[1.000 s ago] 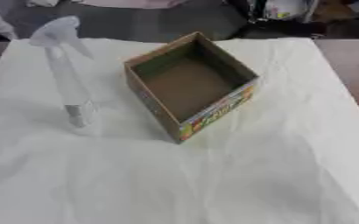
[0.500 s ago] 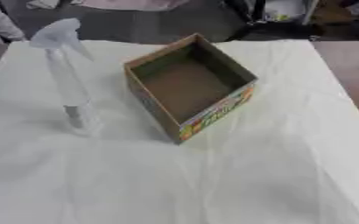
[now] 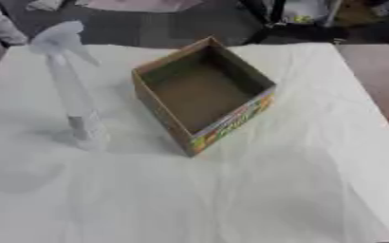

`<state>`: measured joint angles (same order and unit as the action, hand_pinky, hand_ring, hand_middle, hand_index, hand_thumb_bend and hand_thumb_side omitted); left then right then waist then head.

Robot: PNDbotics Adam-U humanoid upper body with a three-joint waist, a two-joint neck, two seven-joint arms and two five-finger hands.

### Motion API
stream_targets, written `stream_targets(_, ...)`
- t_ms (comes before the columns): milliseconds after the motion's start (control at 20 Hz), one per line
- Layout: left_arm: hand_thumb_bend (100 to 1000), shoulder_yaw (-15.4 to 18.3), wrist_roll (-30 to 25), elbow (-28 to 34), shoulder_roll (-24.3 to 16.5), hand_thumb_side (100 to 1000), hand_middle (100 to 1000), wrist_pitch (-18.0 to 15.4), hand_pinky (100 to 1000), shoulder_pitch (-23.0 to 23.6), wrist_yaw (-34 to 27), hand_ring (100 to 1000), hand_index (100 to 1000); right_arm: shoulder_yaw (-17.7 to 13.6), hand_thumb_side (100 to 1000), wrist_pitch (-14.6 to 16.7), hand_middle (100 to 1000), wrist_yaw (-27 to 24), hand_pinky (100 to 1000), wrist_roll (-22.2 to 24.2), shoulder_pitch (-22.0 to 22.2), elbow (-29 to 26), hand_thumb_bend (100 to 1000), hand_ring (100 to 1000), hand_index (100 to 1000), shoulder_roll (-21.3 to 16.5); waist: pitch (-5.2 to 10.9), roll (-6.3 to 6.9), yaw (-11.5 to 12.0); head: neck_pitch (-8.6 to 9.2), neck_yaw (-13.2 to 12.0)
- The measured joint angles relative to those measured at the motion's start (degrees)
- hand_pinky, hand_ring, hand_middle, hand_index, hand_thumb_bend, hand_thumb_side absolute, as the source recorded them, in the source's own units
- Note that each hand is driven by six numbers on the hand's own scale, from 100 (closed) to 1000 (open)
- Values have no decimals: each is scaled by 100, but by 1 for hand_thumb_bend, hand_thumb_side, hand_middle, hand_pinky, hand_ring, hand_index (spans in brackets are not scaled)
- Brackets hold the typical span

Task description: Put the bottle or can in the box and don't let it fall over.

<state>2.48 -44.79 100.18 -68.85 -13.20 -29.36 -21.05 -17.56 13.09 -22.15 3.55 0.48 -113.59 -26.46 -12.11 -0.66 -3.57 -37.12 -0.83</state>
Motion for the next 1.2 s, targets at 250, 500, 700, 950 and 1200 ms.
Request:
stream_targets(250,100,-157,-138,-123,132,836,833,72,707,-335,19,491,895,4,389,-24,1000,-31,1000,23,-19,0,100,1000,931,0,0,30,-45,0,-13)
stream_targets(500,100,-313,-269,-220,291,837,835,136,706,-629,55,492,898,13,391,-30,1000,-37,1000,27,-50,0,100,1000,932,0,0,55,-84,0,-50)
stream_targets(700,100,-429,-346,-287,410,841,840,193,707,-798,136,498,906,15,395,-54,1000,-38,1000,47,-54,0,100,1000,932,0,-5,63,-99,0,-60)
stream_targets(950,100,-573,-387,-360,541,844,842,260,706,-966,299,507,910,26,396,-73,1000,-46,1000,65,-84,0,100,1000,932,0,-5,97,-105,1,-64)
stream_targets(1200,100,-720,-382,-447,648,844,845,346,711,-1081,540,523,908,32,398,-94,1000,-72,1000,87,-98,0,100,1000,933,0,-5,100,-120,52,-124)
